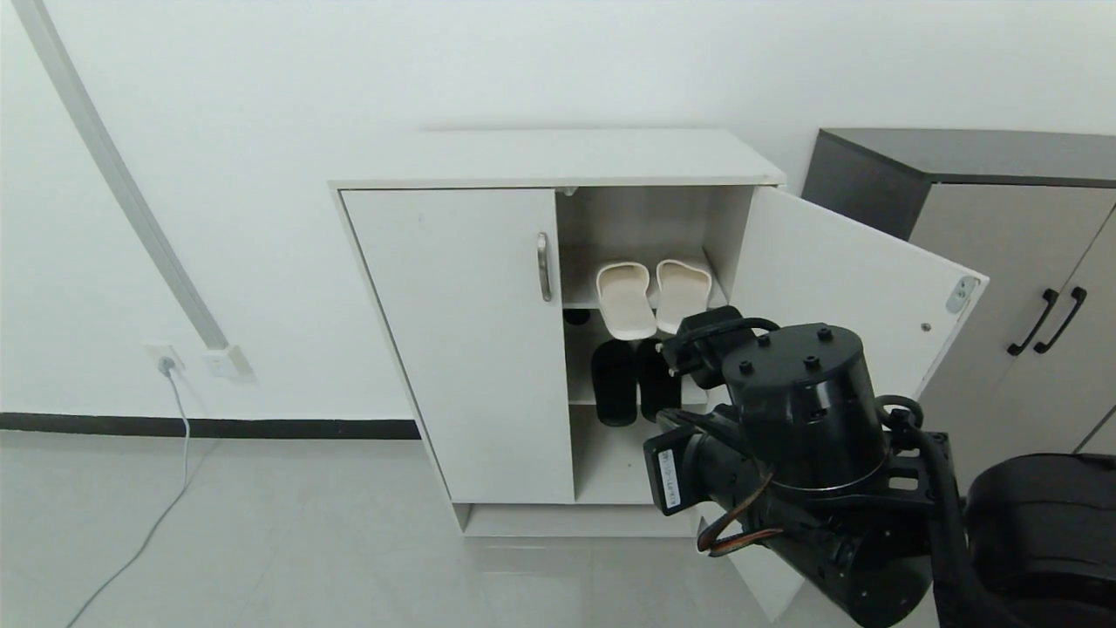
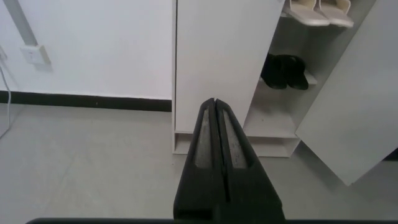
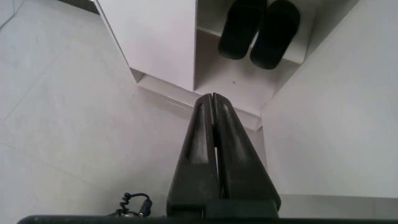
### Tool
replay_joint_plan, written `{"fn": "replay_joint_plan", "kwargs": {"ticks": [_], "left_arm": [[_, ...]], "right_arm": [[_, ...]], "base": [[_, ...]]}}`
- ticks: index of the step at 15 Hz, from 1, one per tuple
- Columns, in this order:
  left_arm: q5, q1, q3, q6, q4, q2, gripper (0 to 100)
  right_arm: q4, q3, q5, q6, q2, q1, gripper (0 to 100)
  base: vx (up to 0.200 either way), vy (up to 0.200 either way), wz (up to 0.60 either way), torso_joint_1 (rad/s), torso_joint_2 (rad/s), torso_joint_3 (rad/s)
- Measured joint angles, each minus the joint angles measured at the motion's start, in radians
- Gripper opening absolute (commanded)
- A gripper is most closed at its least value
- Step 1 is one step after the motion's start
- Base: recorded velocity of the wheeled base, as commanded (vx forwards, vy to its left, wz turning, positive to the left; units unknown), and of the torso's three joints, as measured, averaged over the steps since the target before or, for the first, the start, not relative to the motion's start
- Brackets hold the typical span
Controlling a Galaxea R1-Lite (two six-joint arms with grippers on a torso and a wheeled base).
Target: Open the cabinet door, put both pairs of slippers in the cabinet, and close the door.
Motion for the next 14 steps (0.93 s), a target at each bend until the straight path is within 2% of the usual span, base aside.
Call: {"fn": "replay_joint_plan", "kwargs": {"ticks": [14], "left_arm": [[0.000, 0.000, 0.000, -0.001, 0.000, 0.000, 0]], "right_arm": [[0.000, 0.001, 0.000, 0.000, 0.001, -0.002, 0]], "base": [[0.000, 0.000, 0.00, 0.188, -0.50, -0.316]]}}
